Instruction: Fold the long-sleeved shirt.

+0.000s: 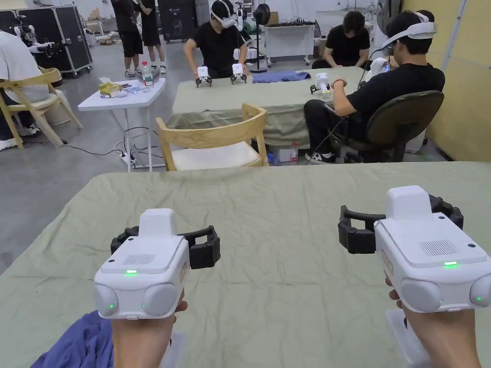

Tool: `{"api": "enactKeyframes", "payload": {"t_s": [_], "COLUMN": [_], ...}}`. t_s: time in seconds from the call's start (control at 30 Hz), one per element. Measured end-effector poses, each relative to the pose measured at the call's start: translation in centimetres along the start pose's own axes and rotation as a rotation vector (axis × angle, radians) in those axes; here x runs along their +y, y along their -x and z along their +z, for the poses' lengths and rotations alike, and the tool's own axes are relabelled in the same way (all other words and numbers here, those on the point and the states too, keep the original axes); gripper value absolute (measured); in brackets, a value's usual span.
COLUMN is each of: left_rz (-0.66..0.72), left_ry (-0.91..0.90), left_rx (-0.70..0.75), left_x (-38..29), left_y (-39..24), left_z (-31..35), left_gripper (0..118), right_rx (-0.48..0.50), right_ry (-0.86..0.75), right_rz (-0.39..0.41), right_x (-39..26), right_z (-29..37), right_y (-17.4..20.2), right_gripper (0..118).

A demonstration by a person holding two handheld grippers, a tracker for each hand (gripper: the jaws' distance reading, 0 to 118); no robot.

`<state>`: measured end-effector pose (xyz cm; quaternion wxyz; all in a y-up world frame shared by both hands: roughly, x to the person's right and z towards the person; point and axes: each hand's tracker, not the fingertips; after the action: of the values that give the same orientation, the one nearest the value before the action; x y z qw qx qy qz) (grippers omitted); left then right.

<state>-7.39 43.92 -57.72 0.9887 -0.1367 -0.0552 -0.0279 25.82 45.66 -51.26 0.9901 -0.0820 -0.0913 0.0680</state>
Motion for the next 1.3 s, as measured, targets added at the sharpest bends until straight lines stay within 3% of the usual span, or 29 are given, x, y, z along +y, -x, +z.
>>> {"api": "enactKeyframes", "payload": {"t_s": [1.3], "left_rz": [-0.006], "left_ry": [0.006], "left_rx": [-0.012], "left_x": [-0.34], "left_y": [-0.01], "left_z": [0.43], "left_gripper": [118], "right_rx": [0.002], "right_ry": [0.003], "right_rz": [0.008], "right_x": [-0.24], "right_z": [0.36], "right_y": [0.17], "right_gripper": [118]}}
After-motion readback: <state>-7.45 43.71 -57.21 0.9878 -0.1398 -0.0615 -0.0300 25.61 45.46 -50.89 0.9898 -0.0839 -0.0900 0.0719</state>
